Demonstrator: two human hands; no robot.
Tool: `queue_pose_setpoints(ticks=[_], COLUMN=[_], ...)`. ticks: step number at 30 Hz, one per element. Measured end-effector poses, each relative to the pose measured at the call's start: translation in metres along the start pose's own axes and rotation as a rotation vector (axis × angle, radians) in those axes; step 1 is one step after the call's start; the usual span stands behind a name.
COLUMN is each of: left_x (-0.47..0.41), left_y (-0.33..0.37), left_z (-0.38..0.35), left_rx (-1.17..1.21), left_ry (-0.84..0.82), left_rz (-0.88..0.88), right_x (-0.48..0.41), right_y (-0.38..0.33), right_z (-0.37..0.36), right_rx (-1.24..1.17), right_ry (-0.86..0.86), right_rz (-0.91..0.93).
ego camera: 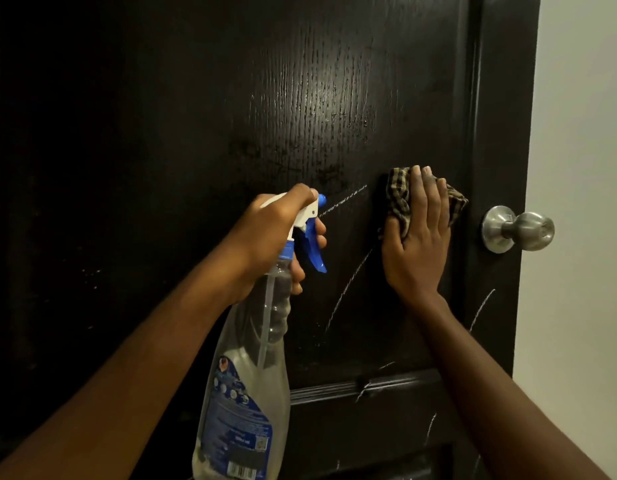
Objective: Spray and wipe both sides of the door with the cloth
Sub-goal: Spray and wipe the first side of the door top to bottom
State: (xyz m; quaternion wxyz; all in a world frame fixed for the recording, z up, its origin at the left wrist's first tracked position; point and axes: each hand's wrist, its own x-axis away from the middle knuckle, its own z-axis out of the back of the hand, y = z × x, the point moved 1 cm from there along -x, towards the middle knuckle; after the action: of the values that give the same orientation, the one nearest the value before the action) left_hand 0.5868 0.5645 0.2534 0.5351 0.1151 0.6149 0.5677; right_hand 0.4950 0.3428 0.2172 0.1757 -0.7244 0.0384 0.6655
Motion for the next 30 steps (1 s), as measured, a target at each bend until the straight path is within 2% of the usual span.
queue_pose_setpoints(ticks=[6, 11, 18, 20, 23, 26, 28, 30], left_x=[0.007, 0.013, 0.036, 0.045, 0.055, 0.060, 0.060, 0.058], left_y=[0.002, 0.010, 0.019, 0.020, 0.021, 0.019, 0.013, 0.010], left_z=[-0.007, -0.018, -0.002, 0.007, 0.016, 0.019, 0.021, 0.026], left_rx=[-0.014, -0.068, -0.095, -0.102, -0.092, -0.099, -0.117, -0.131], left_ry=[0.041, 0.074, 0.251, 0.312, 0.372, 0.363, 0.349, 0.325], left_rz=[-0.003, 0.056, 0.100, 0.096, 0.082, 0.073, 0.066, 0.076], right_x=[0.003, 0.001, -0.047, -0.047, -0.005, 0.055, 0.078, 0.073], right_y=[-0.002, 0.002, -0.030, -0.057, -0.087, -0.064, -0.023, 0.012], right_z=[0.000, 0.006, -0.001, -0.012, -0.022, -0.014, -0.002, 0.012], right_rx=[-0.040, -0.033, -0.123, -0.052, 0.029, 0.063, 0.088, 0.094], right_ry=[-0.017, -0.058, -0.040, -0.097, -0.176, -0.262, -0.274, -0.243], right_rz=[-0.052, -0.014, -0.146, -0.023, 0.349, 0.602, 0.593, 0.448])
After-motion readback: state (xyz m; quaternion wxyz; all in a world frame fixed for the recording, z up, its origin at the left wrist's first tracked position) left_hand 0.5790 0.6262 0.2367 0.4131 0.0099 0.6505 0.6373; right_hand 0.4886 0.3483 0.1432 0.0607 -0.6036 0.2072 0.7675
